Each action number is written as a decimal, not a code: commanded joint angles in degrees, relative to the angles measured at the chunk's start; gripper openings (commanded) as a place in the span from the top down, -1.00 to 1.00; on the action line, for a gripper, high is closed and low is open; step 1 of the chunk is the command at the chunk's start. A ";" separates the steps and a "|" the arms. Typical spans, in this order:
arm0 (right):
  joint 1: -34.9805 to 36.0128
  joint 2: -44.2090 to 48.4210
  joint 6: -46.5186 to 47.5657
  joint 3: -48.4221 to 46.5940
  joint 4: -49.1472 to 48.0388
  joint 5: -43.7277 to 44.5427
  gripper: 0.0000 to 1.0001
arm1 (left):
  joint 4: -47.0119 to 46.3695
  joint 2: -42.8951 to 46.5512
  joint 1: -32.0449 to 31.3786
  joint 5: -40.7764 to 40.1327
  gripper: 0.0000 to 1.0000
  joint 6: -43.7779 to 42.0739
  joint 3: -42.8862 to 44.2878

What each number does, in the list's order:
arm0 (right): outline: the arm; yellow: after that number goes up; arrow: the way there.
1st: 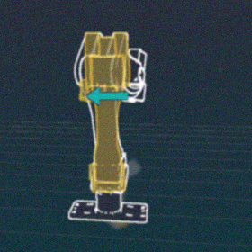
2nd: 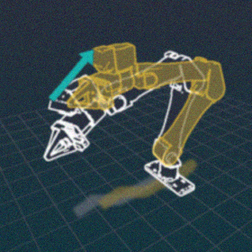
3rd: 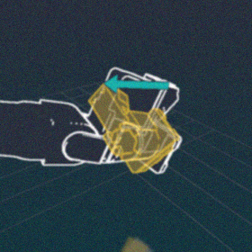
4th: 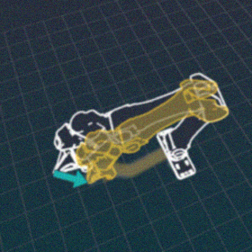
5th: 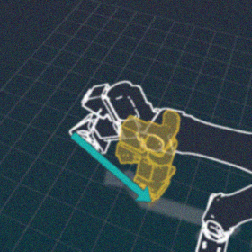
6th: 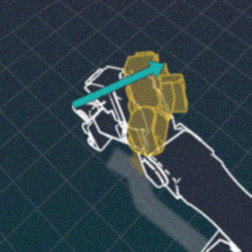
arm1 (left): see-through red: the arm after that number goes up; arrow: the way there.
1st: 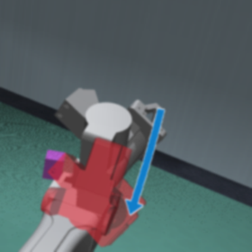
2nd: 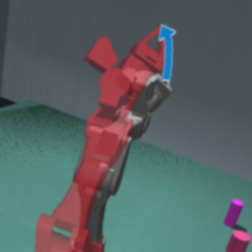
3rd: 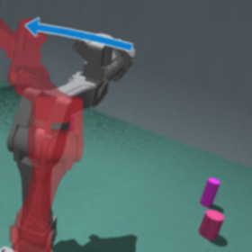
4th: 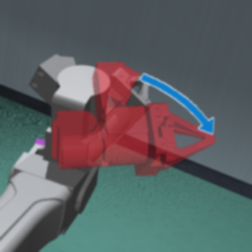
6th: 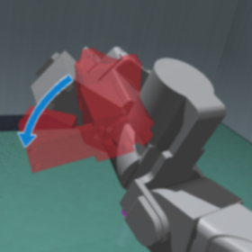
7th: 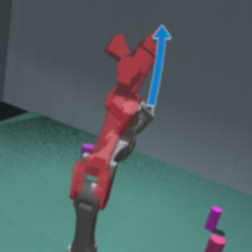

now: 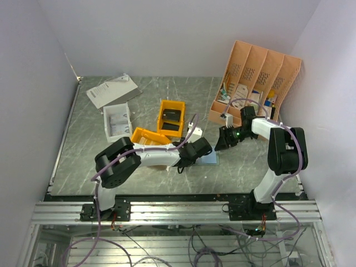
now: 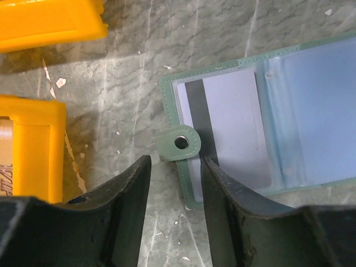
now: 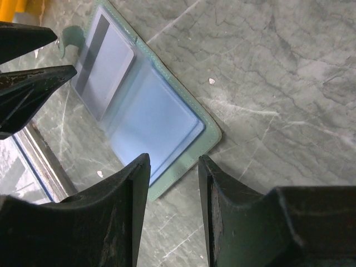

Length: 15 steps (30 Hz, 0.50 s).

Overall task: Put the credit cards into the card holder
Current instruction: Close the card holder at the center of the board.

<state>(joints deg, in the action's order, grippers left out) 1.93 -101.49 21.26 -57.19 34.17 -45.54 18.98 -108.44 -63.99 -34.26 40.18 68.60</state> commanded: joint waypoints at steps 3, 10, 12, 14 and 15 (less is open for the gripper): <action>-0.44 -1.34 0.04 -1.48 0.74 -1.92 0.19 | 2.29 -2.29 -0.17 -3.88 0.00 -0.71 3.73; -0.46 -0.78 -0.15 -1.28 0.36 -2.66 0.18 | 4.15 -5.79 0.07 -6.25 0.18 -1.10 6.69; -0.44 -0.68 -0.68 -1.09 -0.03 -3.15 0.17 | 4.57 -6.01 0.13 -7.03 0.20 -0.90 7.19; -0.51 -1.00 -1.01 -1.18 -0.05 -3.62 0.16 | 4.67 -5.98 0.25 -7.23 0.30 -1.06 7.48; -0.55 -1.25 -1.20 -1.22 -0.06 -3.87 0.14 | 4.68 -5.76 0.26 -7.36 0.44 -1.11 7.58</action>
<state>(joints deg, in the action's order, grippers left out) 1.87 -102.30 20.97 -57.58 34.15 -47.40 22.35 -113.93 -63.96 -38.79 39.38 74.43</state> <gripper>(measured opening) 0.419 0.366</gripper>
